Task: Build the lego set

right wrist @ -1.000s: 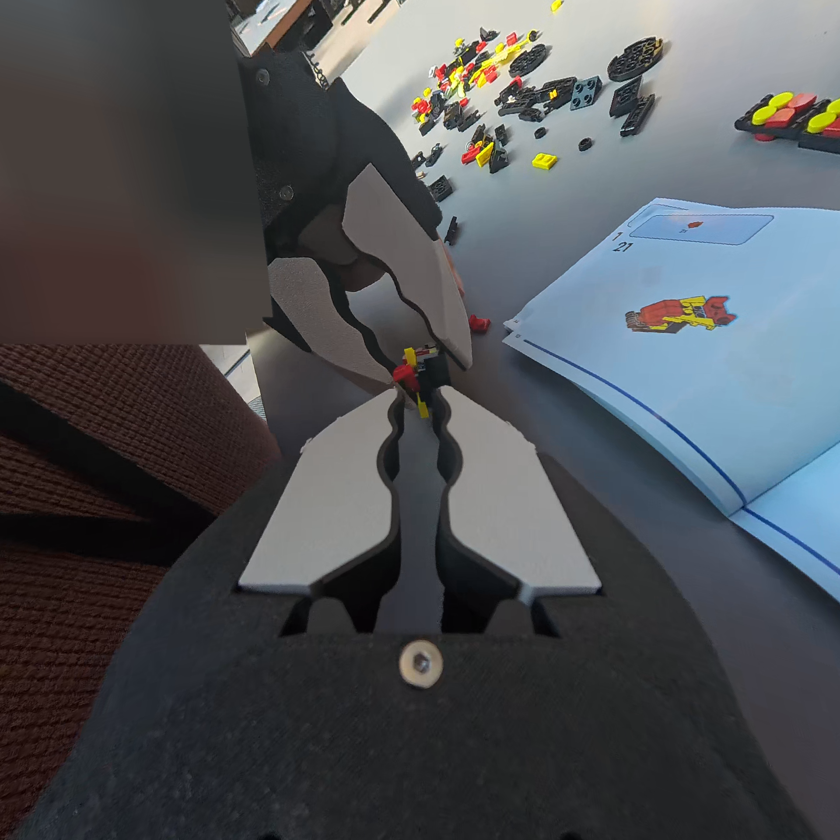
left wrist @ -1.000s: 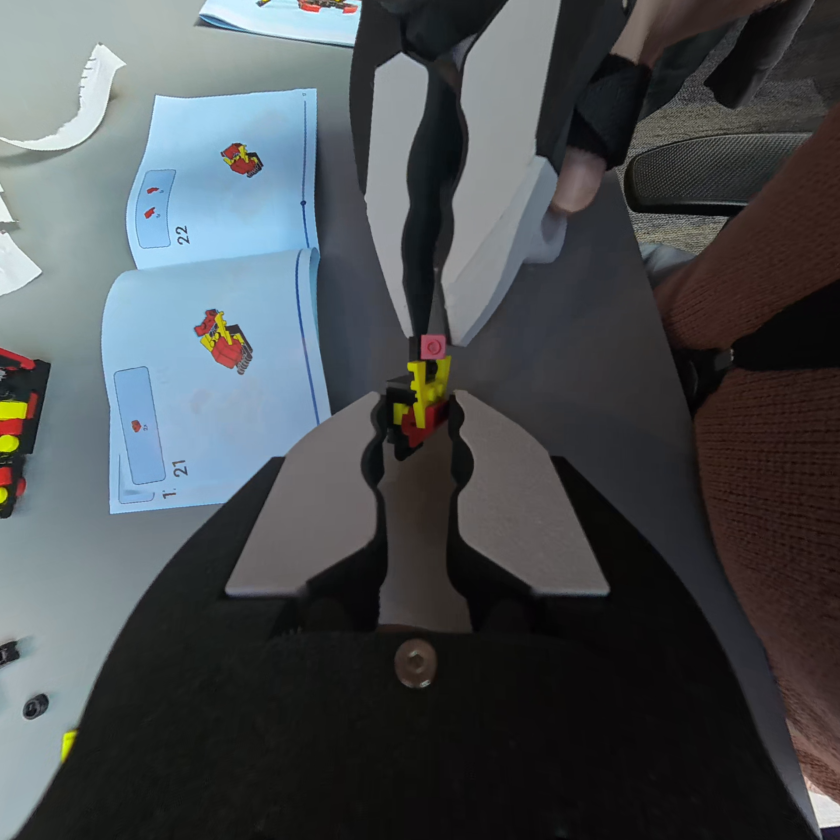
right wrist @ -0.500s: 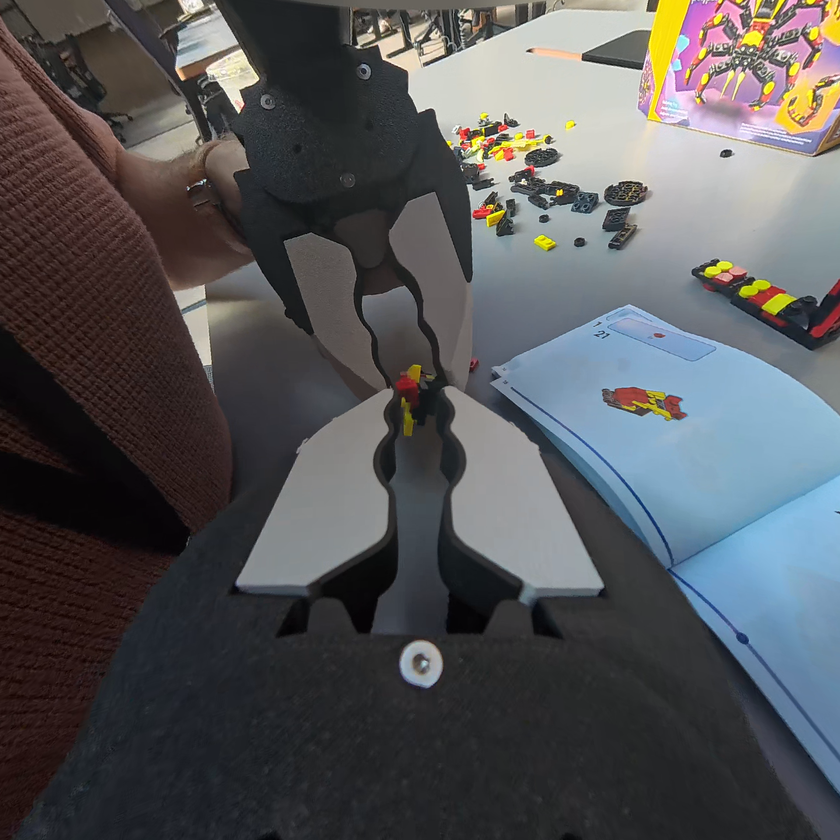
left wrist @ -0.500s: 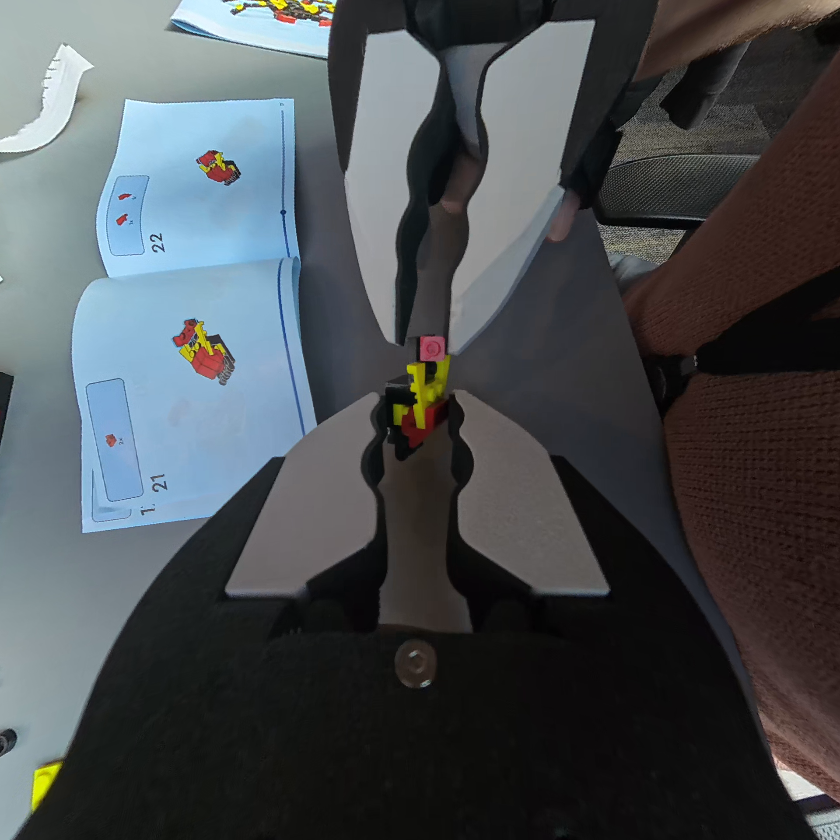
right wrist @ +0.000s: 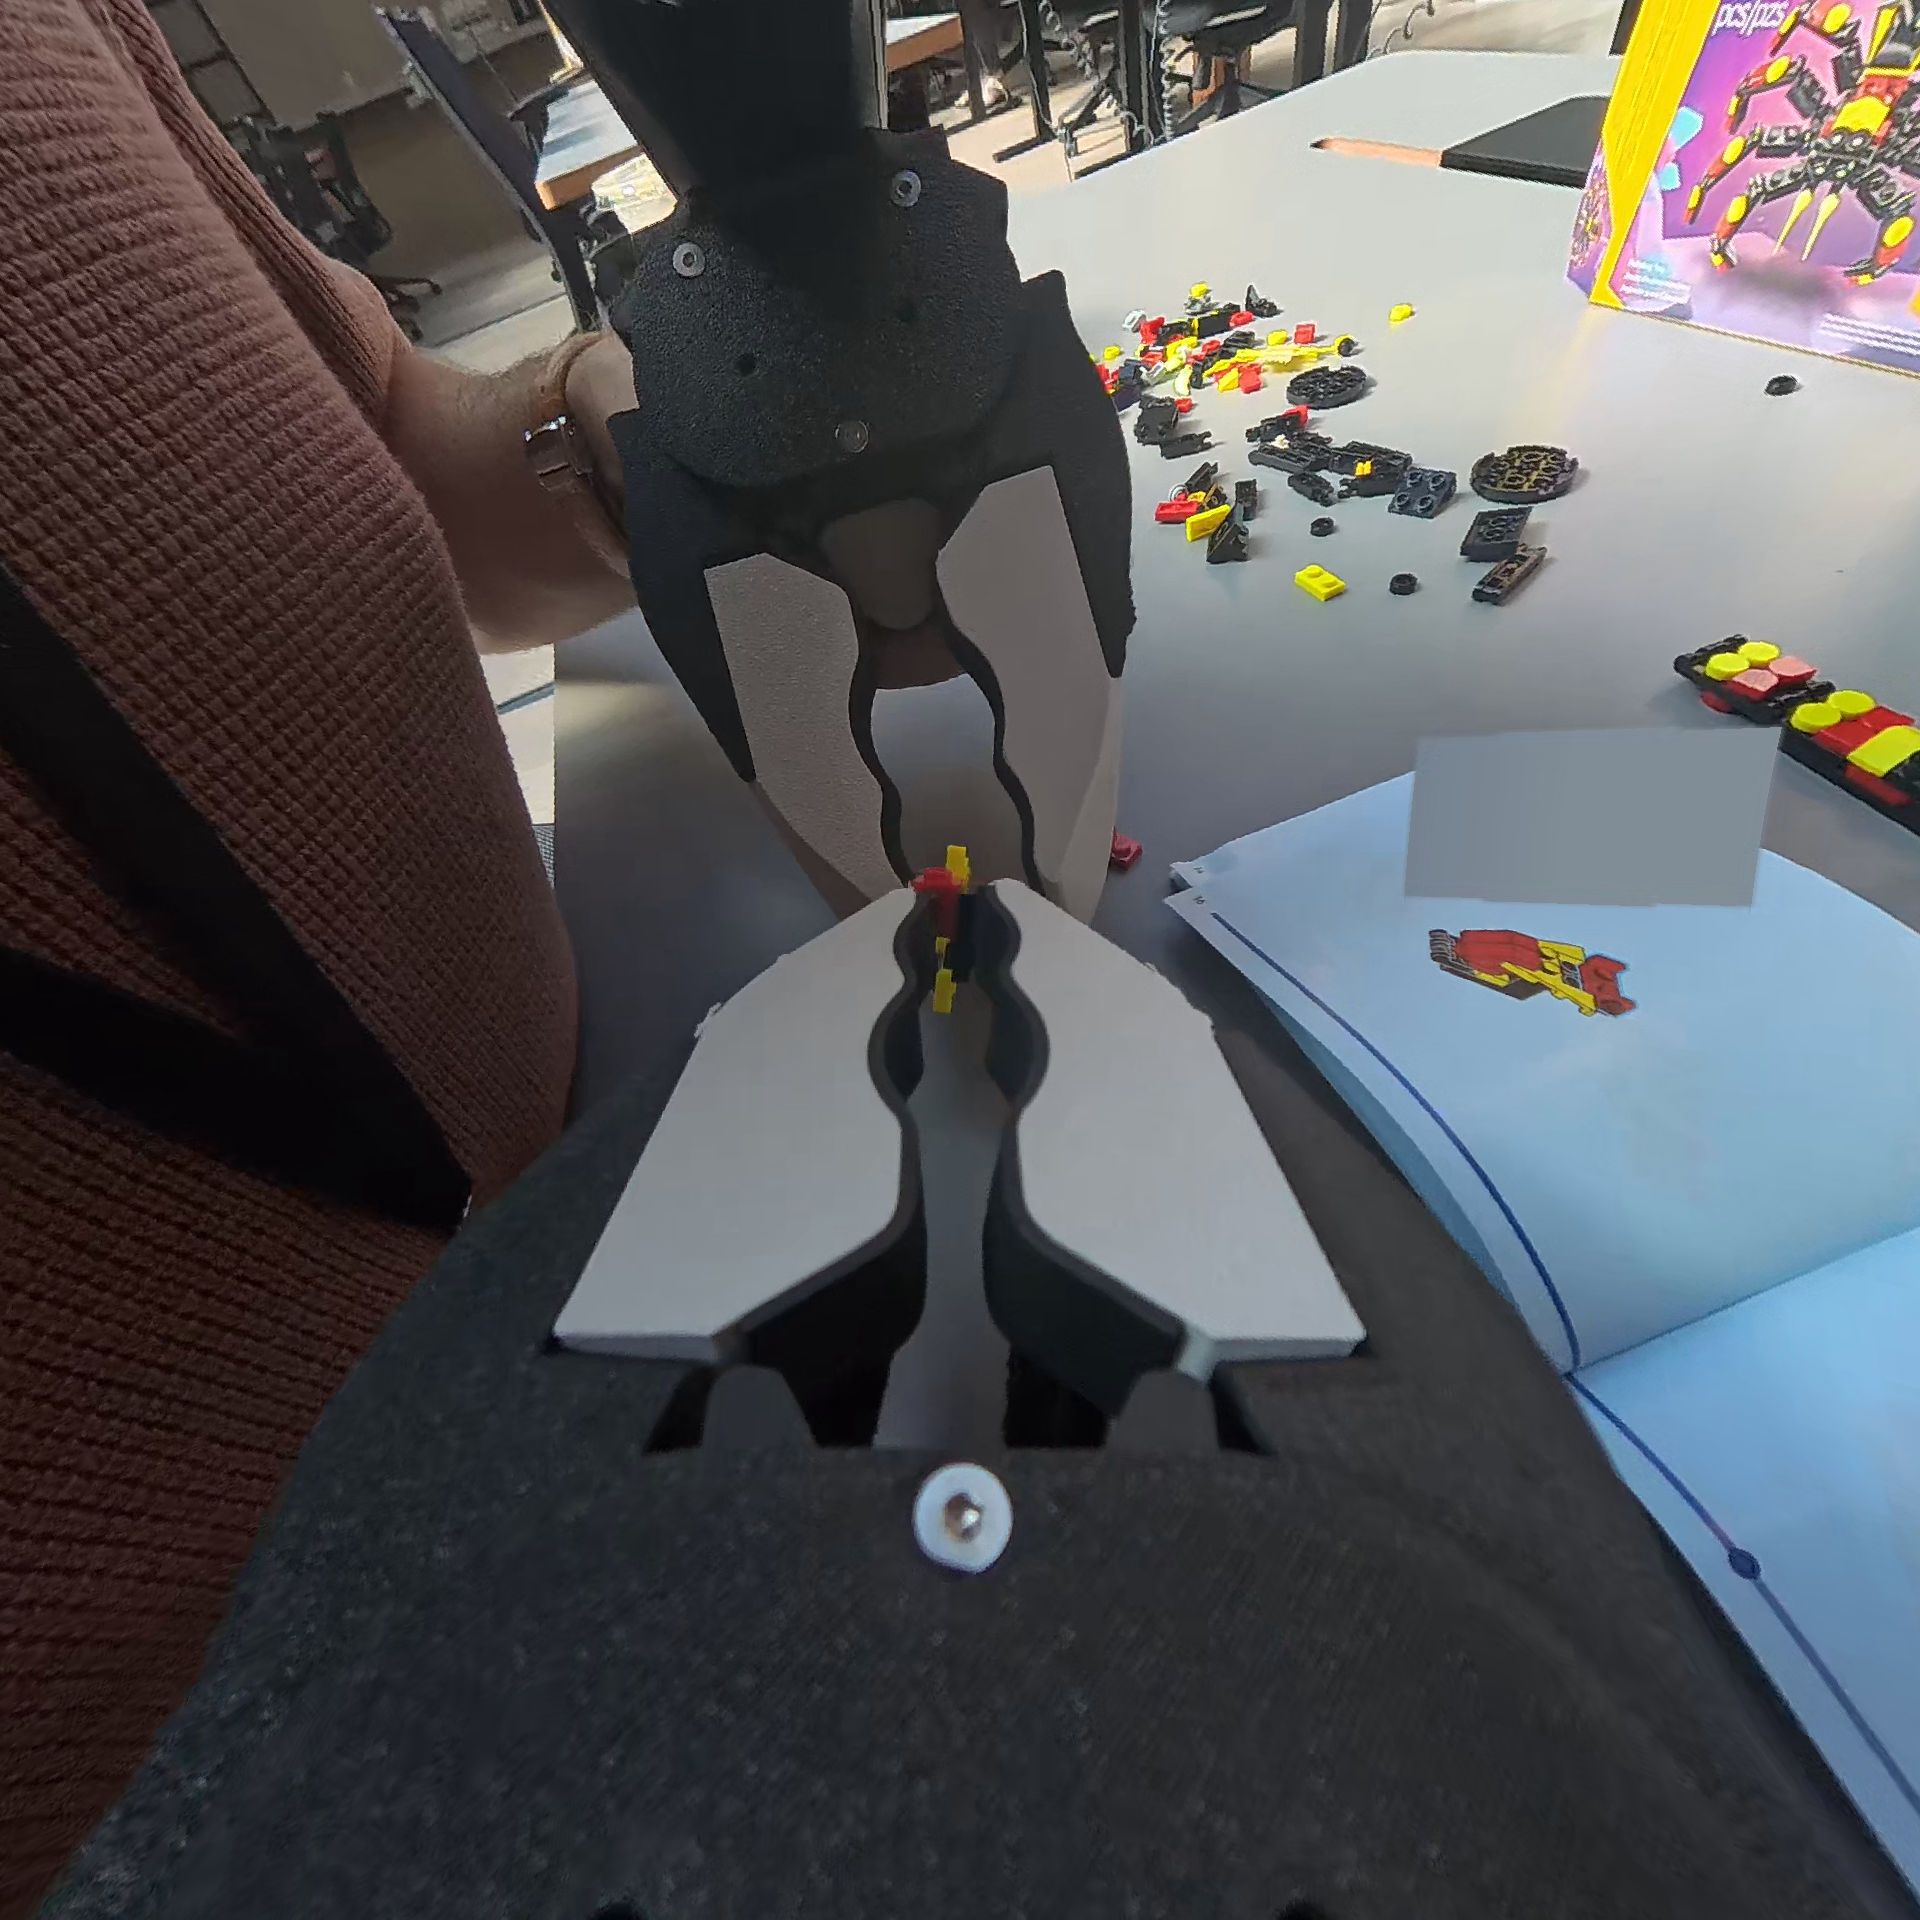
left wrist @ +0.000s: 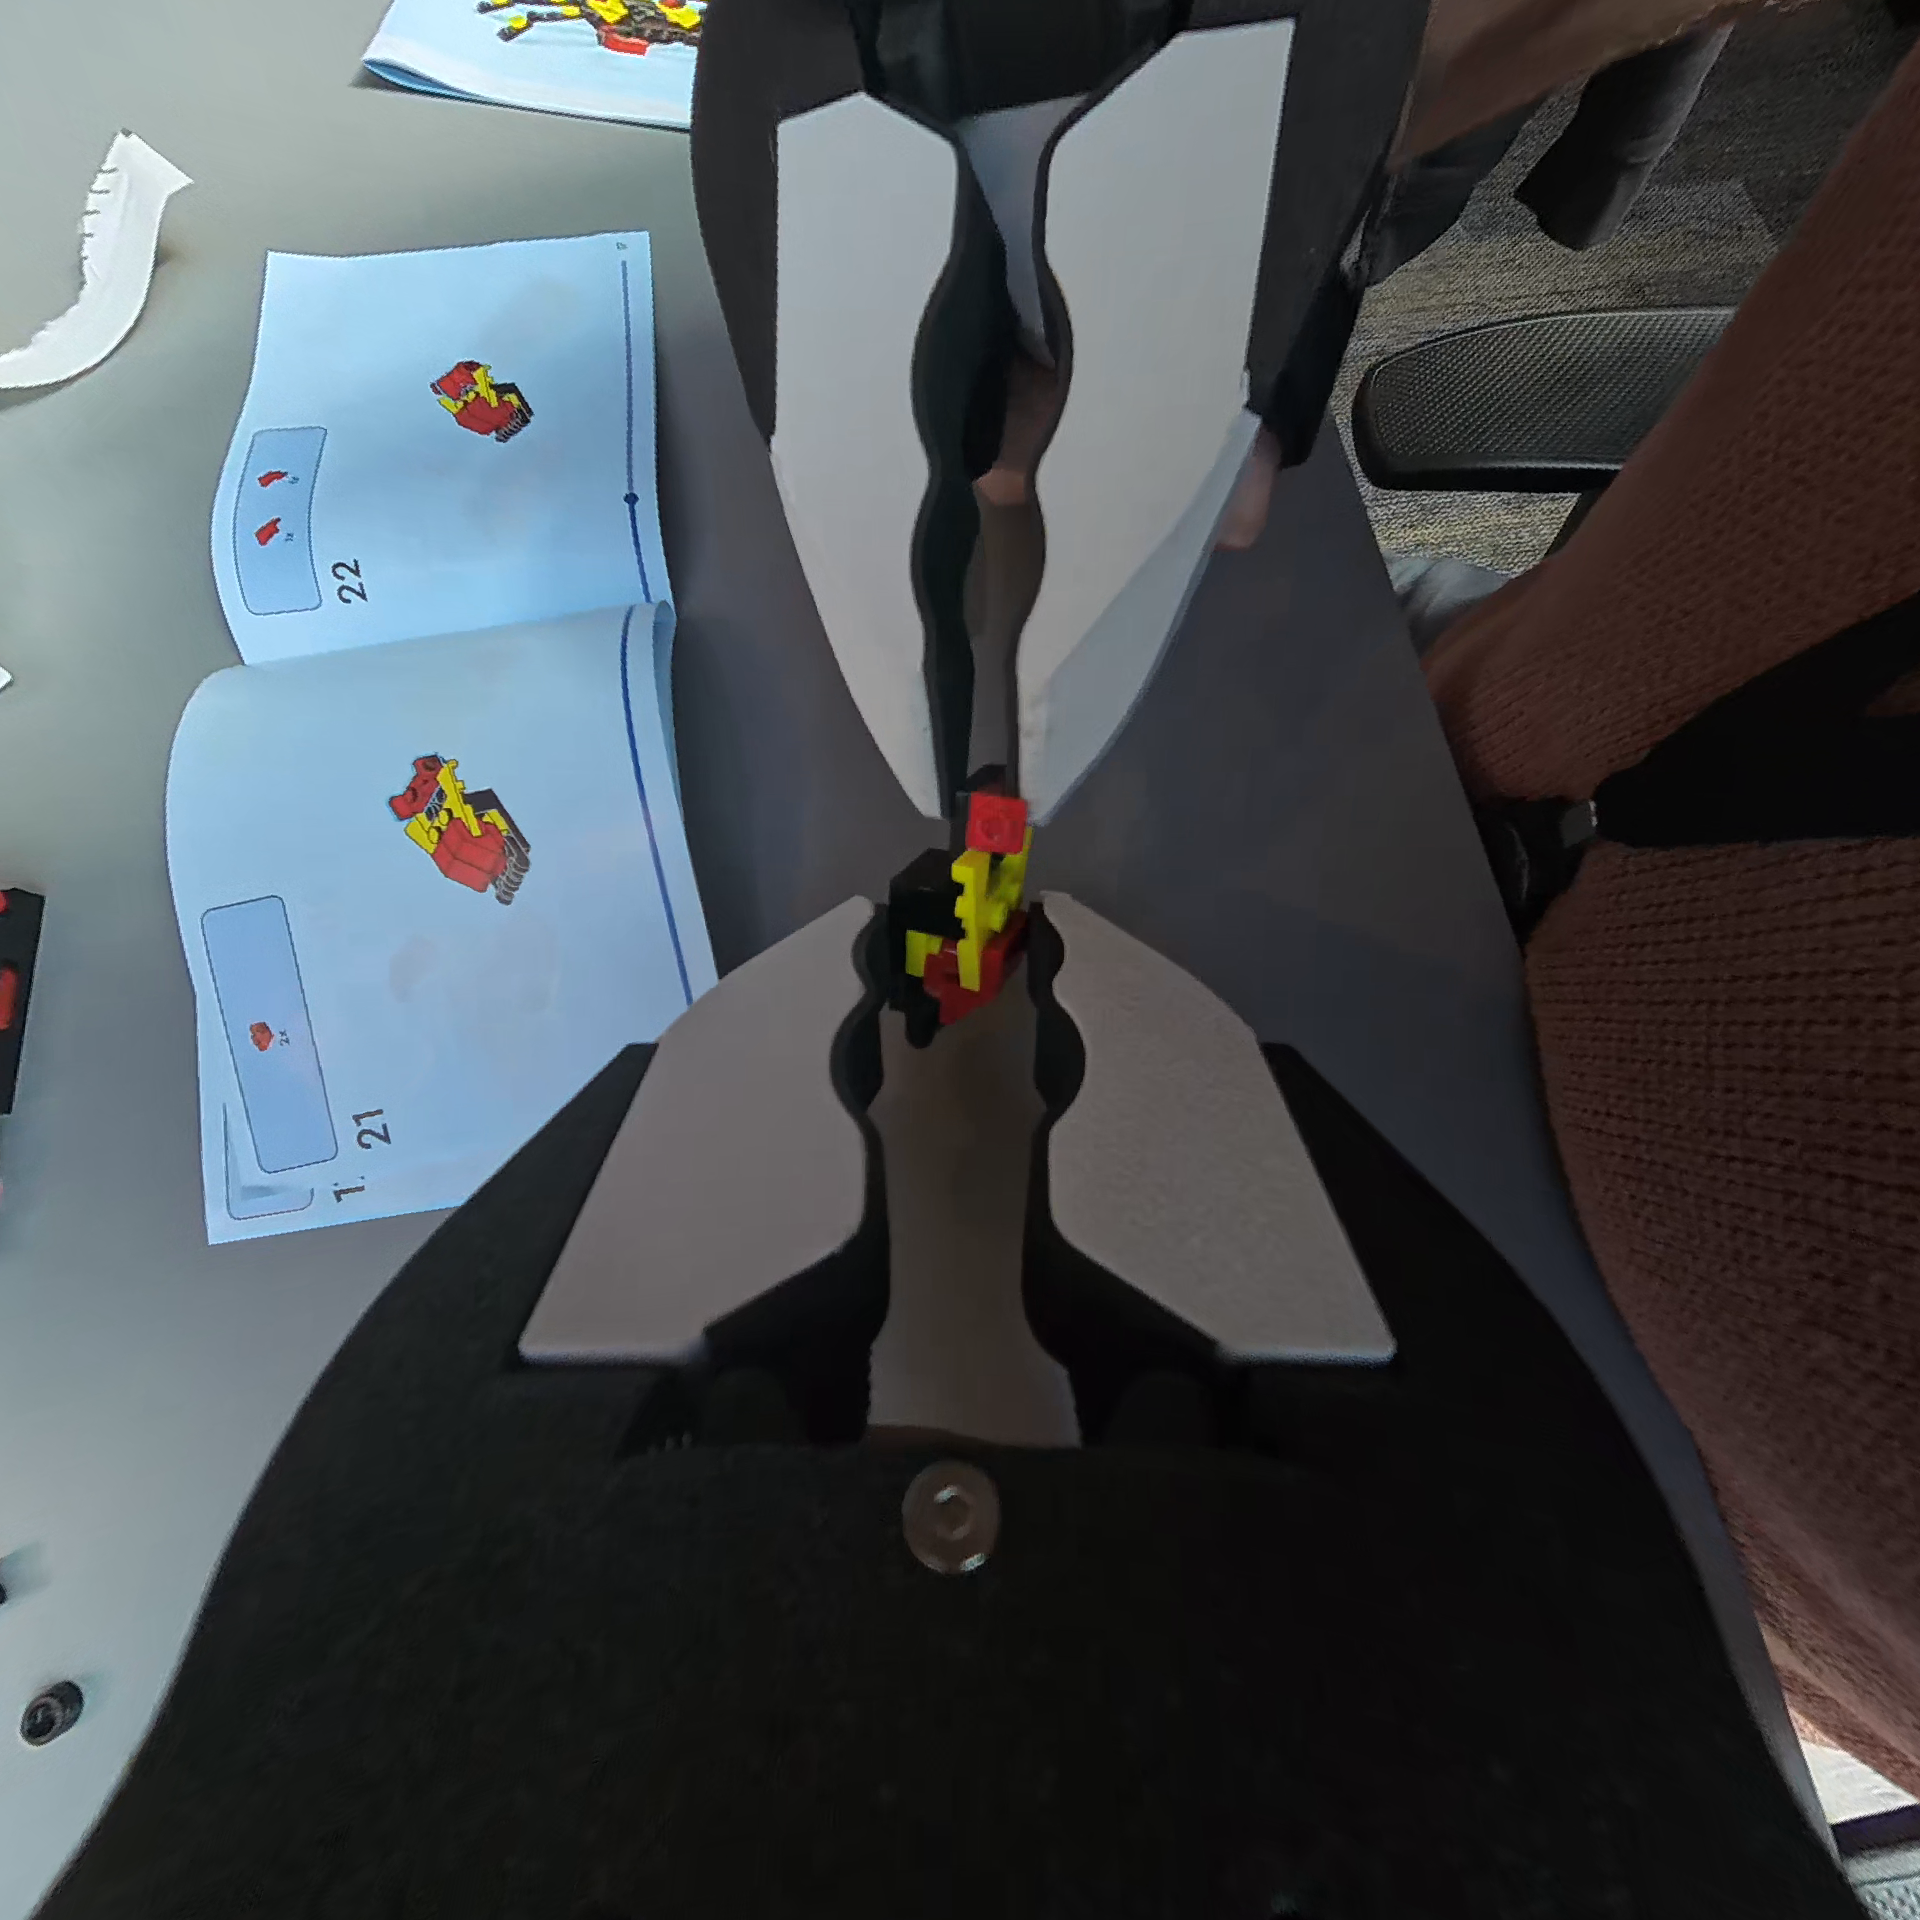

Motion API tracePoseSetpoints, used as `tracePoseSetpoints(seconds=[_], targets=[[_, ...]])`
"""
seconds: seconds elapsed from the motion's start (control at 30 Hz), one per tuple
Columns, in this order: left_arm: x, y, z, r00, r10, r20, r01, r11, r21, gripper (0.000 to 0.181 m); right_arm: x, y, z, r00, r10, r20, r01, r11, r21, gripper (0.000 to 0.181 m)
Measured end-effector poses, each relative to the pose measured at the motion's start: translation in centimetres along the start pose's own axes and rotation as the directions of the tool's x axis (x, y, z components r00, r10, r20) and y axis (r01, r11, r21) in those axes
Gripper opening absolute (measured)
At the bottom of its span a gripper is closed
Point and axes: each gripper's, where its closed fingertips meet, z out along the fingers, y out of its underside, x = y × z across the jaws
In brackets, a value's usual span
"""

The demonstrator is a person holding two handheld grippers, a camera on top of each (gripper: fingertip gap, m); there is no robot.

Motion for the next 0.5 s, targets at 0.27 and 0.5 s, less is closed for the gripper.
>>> tracePoseSetpoints(seconds=[0.27,0.5], targets=[[-0.26,-0.1,0.02,0.999,0.015,0.042,-0.015,1.0,0.0,0.025,0.09,-0.1,-0.05,0.998,0.063,-0.01,-0.063,0.998,0.02,0.007],[0.53,-0.24,-0.47,0.997,-0.079,-0.022,0.08,0.997,0.023,0.024,0.17,0.26,-0.76,0.989,0.137,-0.05,-0.137,0.991,-0.002,0.018]])
